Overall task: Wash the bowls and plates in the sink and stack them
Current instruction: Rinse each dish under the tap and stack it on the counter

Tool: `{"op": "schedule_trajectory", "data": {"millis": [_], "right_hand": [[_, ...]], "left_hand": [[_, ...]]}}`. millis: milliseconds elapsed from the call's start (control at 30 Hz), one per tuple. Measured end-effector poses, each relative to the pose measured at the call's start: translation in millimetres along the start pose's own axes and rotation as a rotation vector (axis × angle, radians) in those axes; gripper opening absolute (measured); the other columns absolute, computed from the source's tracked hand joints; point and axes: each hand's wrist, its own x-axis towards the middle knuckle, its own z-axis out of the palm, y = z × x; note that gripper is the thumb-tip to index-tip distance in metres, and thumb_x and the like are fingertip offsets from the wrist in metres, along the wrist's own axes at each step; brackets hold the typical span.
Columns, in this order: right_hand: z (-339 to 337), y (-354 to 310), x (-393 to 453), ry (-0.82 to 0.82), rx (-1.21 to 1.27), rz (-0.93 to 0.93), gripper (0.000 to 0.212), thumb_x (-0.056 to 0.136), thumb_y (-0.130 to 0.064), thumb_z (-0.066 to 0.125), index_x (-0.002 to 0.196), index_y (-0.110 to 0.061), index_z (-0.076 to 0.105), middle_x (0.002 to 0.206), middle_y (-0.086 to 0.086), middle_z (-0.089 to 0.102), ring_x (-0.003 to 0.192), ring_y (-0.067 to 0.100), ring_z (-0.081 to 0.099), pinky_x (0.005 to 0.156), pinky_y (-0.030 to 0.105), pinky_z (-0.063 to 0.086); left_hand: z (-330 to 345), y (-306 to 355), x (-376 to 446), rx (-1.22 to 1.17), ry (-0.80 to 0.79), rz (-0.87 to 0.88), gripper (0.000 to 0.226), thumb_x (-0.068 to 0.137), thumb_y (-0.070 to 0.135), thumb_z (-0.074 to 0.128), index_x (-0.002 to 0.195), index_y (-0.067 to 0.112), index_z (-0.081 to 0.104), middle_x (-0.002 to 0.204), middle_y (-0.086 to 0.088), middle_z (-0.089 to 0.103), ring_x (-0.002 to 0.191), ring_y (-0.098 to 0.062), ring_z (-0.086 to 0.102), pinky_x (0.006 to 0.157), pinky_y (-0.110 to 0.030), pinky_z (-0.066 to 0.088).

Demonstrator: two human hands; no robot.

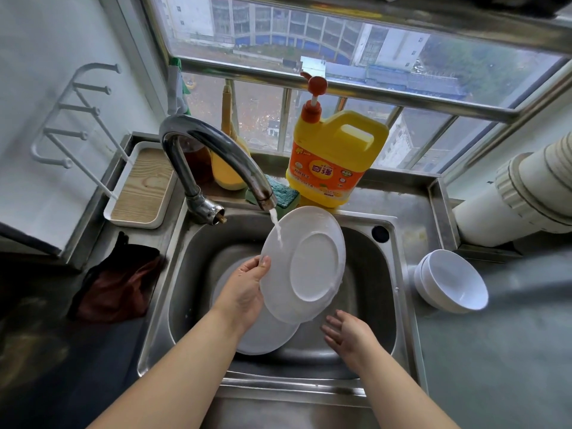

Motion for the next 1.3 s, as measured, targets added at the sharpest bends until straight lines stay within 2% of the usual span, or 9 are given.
{"op": "schedule_trajectory", "data": {"millis": [233, 367, 533, 667, 867, 967, 1033, 1200, 1300], "right_hand": [[8.7, 0.3, -8.4, -0.108, 0.131, 0.031, 0.040, 0.104, -0.027, 0.033, 0.136, -0.006, 0.047, 0.127, 0.015, 0.059, 0.116, 0.033, 0.057, 0.100, 0.044, 0.044], [19.9, -0.9, -17.5, -0.193, 0.253, 0.019, 0.037, 0.103, -0.031, 0.038, 0.115, -0.007, 0.063, 0.108, 0.015, 0.070, 0.102, 0.031, 0.064, 0.089, 0.044, 0.052], [31.7, -4.9, -25.0, -0.276, 0.308, -0.025, 0.033, 0.102, -0.025, 0.040, 0.116, -0.004, 0.062, 0.112, 0.013, 0.069, 0.110, 0.028, 0.062, 0.102, 0.045, 0.045], [38.2, -9.8, -33.2, -0.316, 0.305, -0.073, 0.025, 0.101, -0.013, 0.043, 0.116, -0.001, 0.060, 0.112, 0.017, 0.068, 0.109, 0.029, 0.062, 0.102, 0.044, 0.045], [46.2, -23.5, -47.1, -0.295, 0.288, -0.121, 0.020, 0.099, -0.006, 0.044, 0.105, 0.005, 0.059, 0.096, 0.018, 0.068, 0.085, 0.023, 0.065, 0.064, 0.028, 0.060], [53.3, -27.9, -56.2, -0.293, 0.361, -0.107, 0.016, 0.098, 0.001, 0.044, 0.101, 0.006, 0.058, 0.092, 0.018, 0.066, 0.081, 0.023, 0.064, 0.054, 0.025, 0.058], [58.9, -28.0, -60.2, -0.310, 0.446, -0.099, 0.017, 0.095, 0.007, 0.043, 0.105, 0.006, 0.056, 0.096, 0.021, 0.066, 0.086, 0.027, 0.065, 0.061, 0.030, 0.060], [68.5, -16.7, -65.8, -0.357, 0.516, -0.136, 0.040, 0.084, 0.022, 0.044, 0.117, 0.001, 0.052, 0.104, 0.021, 0.065, 0.091, 0.030, 0.065, 0.072, 0.030, 0.059], [64.8, -14.7, -70.4, -0.431, 0.463, -0.146, 0.039, 0.082, 0.021, 0.049, 0.115, 0.001, 0.056, 0.101, 0.020, 0.069, 0.091, 0.029, 0.068, 0.081, 0.031, 0.057]], "left_hand": [[-30.4, 8.8, -11.0, -0.108, 0.120, -0.033, 0.017, 0.099, 0.014, 0.045, 0.102, 0.007, 0.061, 0.096, -0.011, 0.068, 0.091, -0.024, 0.063, 0.093, -0.046, 0.048], [-51.4, 8.3, -19.9, -0.154, 0.200, -0.038, 0.019, 0.100, 0.016, 0.044, 0.099, 0.009, 0.061, 0.090, -0.010, 0.070, 0.088, -0.022, 0.064, 0.083, -0.040, 0.055], [-71.4, 6.9, -28.3, -0.202, 0.273, -0.033, 0.020, 0.101, 0.015, 0.042, 0.098, 0.009, 0.061, 0.072, -0.005, 0.074, 0.062, -0.014, 0.071, 0.055, -0.032, 0.060], [-79.5, 7.2, -31.6, -0.254, 0.304, -0.051, 0.021, 0.102, 0.014, 0.040, 0.104, 0.008, 0.059, 0.070, -0.006, 0.073, 0.076, -0.020, 0.068, 0.051, -0.034, 0.059], [-82.7, 7.2, -25.6, -0.235, 0.290, -0.102, 0.032, 0.103, 0.010, 0.038, 0.128, -0.005, 0.051, 0.069, -0.011, 0.073, 0.087, -0.020, 0.062, 0.074, -0.036, 0.058], [-75.6, 4.9, -22.2, -0.234, 0.276, -0.137, 0.032, 0.101, 0.010, 0.041, 0.127, -0.007, 0.051, 0.068, -0.012, 0.072, 0.085, -0.023, 0.062, 0.061, -0.033, 0.059], [-67.3, 2.6, -22.4, -0.247, 0.256, -0.152, 0.030, 0.100, 0.008, 0.042, 0.125, -0.007, 0.051, 0.068, -0.014, 0.072, 0.085, -0.025, 0.062, 0.053, -0.033, 0.057], [-34.4, -7.2, -21.7, -0.190, 0.151, -0.196, 0.025, 0.099, 0.004, 0.043, 0.119, -0.007, 0.053, 0.093, -0.021, 0.065, 0.087, -0.027, 0.062, 0.063, -0.032, 0.058], [-19.0, -8.9, -15.8, -0.161, 0.152, -0.160, 0.017, 0.098, -0.002, 0.041, 0.106, -0.004, 0.056, 0.079, -0.017, 0.070, 0.077, -0.025, 0.065, 0.060, -0.030, 0.058]]}}
